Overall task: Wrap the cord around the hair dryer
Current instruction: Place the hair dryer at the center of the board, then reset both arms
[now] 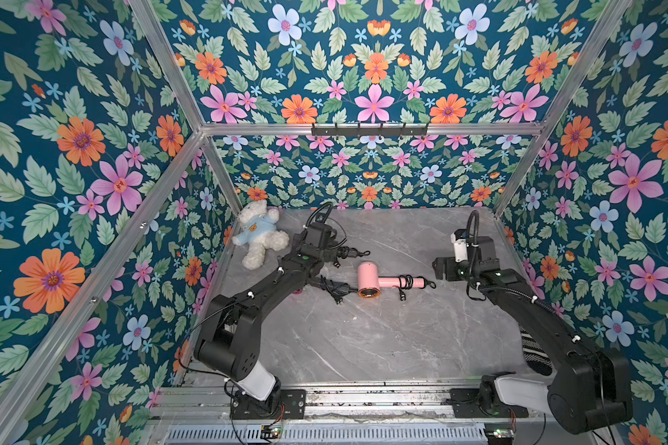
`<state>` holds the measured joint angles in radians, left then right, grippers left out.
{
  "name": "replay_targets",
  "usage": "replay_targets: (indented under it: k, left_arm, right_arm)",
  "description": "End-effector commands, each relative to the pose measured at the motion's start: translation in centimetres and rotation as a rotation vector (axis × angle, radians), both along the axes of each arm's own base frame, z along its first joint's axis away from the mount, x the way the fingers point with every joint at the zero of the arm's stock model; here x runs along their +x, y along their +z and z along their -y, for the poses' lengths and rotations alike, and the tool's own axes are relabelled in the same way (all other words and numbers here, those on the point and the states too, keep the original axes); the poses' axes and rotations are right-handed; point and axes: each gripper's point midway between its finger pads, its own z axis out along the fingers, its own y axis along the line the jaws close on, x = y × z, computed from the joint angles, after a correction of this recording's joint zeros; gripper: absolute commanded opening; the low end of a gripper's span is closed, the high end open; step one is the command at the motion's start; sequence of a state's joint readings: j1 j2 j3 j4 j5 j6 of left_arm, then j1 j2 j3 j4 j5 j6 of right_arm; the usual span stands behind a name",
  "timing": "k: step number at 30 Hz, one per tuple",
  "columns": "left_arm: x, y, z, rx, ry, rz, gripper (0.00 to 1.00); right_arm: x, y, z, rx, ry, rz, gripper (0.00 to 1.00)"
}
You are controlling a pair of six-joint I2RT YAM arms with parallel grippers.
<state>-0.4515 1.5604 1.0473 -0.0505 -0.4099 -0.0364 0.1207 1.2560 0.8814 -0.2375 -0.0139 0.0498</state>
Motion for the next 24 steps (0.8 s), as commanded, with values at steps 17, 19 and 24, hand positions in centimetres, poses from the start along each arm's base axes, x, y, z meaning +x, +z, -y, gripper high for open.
replay_targets:
  k: [17, 19, 24]
  left_arm:
    - [-5.8, -5.5, -12.0, -0.103, 0.257, 0.306, 0.99]
    - [-5.7, -5.3, -12.2, -0.104, 0.253, 0.319, 0.99]
    - [-4.7, -4.9, -12.3, -0.132, 0.224, 0.352, 0.99]
  right_arm:
    - [3.2, -3.5, 6.0, -0.092, -0.116, 0.204, 0.99]
    - [2.8, -3.8, 6.0, -0.097, -0.114, 0.184, 0.99]
    - [2.1, -4.9, 6.3, -0.116, -0.121, 0.155, 0.99]
